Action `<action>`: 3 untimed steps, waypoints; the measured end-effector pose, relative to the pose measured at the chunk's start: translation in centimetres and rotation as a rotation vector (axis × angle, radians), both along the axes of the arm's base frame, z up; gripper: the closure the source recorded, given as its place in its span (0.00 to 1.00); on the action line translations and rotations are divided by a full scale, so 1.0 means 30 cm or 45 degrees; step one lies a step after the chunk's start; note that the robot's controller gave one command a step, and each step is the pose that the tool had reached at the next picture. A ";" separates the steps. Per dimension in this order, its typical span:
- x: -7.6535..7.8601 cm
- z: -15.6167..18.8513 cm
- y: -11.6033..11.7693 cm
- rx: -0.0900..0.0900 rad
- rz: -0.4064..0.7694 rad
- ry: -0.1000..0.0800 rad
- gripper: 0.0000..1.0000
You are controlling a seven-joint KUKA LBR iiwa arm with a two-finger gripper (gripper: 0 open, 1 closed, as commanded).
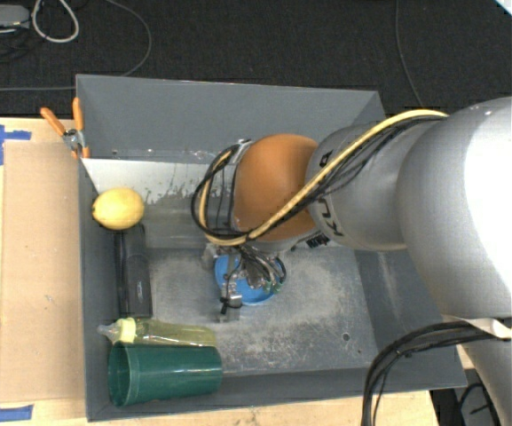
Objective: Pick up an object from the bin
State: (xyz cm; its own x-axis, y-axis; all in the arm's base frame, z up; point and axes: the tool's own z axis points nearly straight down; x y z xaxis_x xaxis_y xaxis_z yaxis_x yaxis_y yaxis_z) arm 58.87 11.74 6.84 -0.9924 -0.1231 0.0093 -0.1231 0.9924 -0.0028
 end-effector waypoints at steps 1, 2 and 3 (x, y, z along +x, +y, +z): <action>0.040 0.233 0.066 0.013 -0.001 -0.017 0.00; -0.014 0.101 -0.069 0.000 -0.102 0.009 0.00; 0.050 0.003 -0.140 0.012 -0.101 -0.014 0.00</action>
Offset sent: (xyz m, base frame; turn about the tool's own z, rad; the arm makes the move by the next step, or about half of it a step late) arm -0.0038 -0.0204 0.0316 0.0818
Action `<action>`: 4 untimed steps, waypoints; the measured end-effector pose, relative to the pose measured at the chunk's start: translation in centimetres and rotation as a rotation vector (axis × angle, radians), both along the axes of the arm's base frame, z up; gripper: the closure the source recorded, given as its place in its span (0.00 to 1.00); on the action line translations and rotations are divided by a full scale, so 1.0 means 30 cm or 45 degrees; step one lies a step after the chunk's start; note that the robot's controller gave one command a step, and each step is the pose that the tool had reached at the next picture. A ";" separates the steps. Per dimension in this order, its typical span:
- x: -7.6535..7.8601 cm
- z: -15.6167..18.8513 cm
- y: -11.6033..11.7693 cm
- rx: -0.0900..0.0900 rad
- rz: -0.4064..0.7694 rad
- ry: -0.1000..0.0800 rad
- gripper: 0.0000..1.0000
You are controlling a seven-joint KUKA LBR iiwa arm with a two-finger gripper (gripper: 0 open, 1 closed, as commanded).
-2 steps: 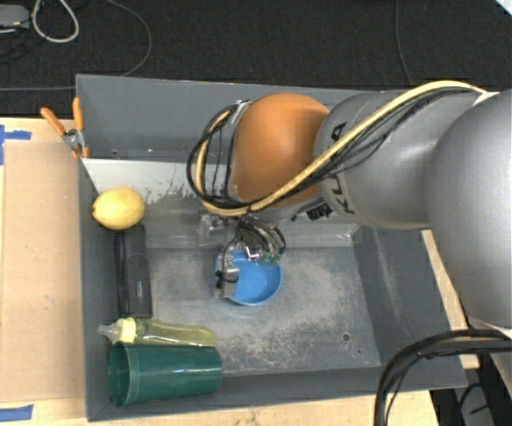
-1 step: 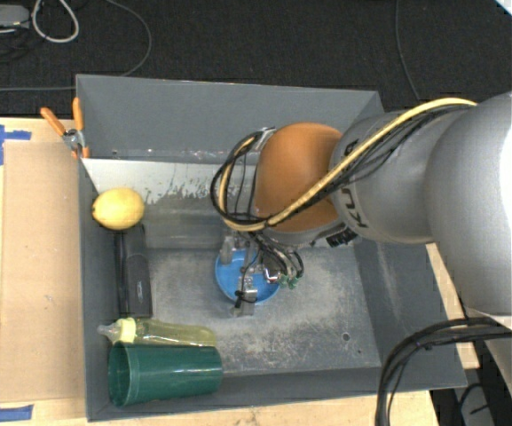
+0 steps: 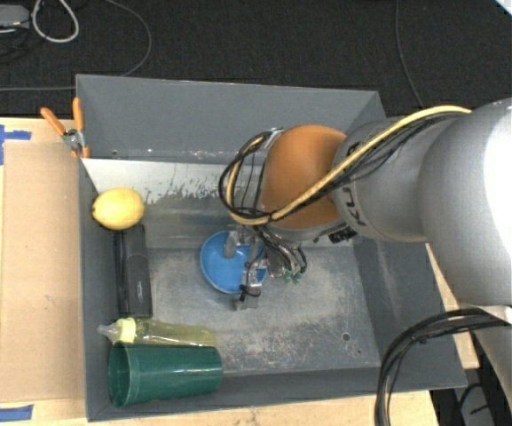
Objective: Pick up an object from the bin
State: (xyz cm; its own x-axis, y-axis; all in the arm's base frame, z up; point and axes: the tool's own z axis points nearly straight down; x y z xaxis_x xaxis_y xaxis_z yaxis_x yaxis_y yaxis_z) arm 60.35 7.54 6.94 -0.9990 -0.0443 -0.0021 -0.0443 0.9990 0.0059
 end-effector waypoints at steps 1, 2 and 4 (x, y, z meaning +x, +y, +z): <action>-0.067 0.002 -0.001 -0.005 0.062 0.016 1.00; -0.067 0.002 -0.001 -0.005 0.061 0.016 1.00; -0.078 0.317 -0.001 -0.007 0.055 0.032 1.00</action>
Offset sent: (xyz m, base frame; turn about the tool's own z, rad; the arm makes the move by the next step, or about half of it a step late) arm 0.0000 0.0000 0.0000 0.0000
